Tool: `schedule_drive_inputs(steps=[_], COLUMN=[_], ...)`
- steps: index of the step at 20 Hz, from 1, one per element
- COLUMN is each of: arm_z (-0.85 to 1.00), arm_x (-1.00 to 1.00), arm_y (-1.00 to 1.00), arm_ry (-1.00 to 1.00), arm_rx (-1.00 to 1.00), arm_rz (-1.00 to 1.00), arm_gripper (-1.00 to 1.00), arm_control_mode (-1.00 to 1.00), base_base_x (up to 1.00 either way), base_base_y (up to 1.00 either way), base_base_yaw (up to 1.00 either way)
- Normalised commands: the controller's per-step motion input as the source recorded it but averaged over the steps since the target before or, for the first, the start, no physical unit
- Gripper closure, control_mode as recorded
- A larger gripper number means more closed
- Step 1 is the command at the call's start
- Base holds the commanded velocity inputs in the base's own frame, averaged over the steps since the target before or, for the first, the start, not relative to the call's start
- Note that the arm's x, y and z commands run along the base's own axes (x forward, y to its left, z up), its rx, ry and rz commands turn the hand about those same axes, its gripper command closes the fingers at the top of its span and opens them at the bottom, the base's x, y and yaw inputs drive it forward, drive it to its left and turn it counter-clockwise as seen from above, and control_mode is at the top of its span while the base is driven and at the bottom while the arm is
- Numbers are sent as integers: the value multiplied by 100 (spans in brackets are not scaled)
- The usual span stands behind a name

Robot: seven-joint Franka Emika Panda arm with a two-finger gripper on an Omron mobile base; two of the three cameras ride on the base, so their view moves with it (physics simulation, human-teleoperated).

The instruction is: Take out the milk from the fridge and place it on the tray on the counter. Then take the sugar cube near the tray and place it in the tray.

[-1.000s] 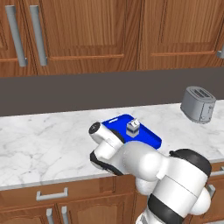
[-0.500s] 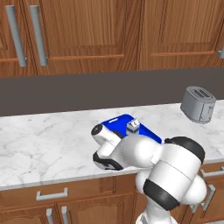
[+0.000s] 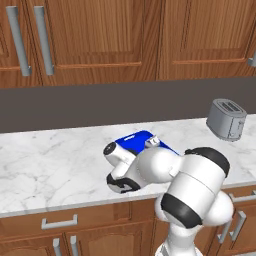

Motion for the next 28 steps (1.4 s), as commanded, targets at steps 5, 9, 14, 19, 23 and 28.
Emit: schedule_drive_inputs(steps=[5, 9, 14, 19, 23, 28], arm_z=[-22, -32, -32, -36, -6, 4], arm_x=[0, 0, 0, -7, -46, -53], arm_y=[14, 9, 1, 11, 32, 21], arm_ry=[1, 4, 2, 2, -7, -19], arm_rx=[0, 0, 0, 0, 0, 0], arm_rz=[0, 0, 0, 0, 0, 0], arm_gripper=[100, 100, 100, 100, 100, 100], arm_control_mode=[-100, -100, -100, -100, -100, -100], base_base_x=[0, 0, 0, 0, 0, 0], base_base_y=[0, 0, 0, 0, 0, 0], base_base_yaw=[0, 0, 0, 0, 0, 0])
